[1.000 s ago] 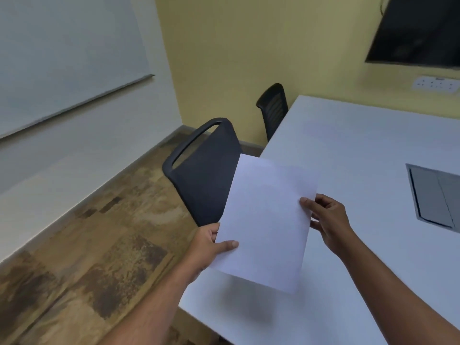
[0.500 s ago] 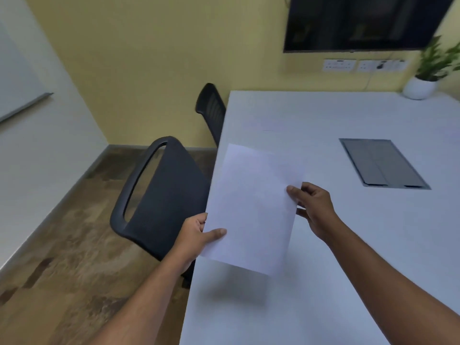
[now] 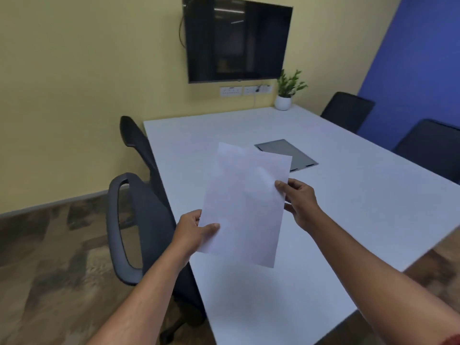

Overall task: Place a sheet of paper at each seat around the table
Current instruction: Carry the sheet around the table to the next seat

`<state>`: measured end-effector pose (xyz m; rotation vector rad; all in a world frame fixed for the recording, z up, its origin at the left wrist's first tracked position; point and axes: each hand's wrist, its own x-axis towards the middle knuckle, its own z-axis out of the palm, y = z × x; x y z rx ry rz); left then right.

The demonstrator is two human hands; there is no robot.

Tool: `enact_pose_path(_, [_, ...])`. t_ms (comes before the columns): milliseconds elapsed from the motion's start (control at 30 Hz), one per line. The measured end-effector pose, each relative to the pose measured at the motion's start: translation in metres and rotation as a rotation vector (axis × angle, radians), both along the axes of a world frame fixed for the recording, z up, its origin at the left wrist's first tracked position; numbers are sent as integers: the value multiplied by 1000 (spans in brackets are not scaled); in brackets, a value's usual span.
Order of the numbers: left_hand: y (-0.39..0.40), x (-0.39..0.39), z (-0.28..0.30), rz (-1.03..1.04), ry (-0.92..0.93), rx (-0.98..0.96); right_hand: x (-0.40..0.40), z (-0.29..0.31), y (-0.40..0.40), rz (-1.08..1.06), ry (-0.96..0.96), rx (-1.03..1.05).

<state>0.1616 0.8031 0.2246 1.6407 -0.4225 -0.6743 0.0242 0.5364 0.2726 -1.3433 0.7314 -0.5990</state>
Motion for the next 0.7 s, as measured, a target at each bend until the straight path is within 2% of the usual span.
enact_pose_path(367, [13,45,10,-210,-24,37,-19,-7,35,-200,-37,11])
enact_pose_path(533, [8,86,6,-293,-39,91,7,-33,39,-261,-58,61])
enact_pose_path(700, [-8,141,10,-409,14,161,45,-36,32,-317,-94,70])
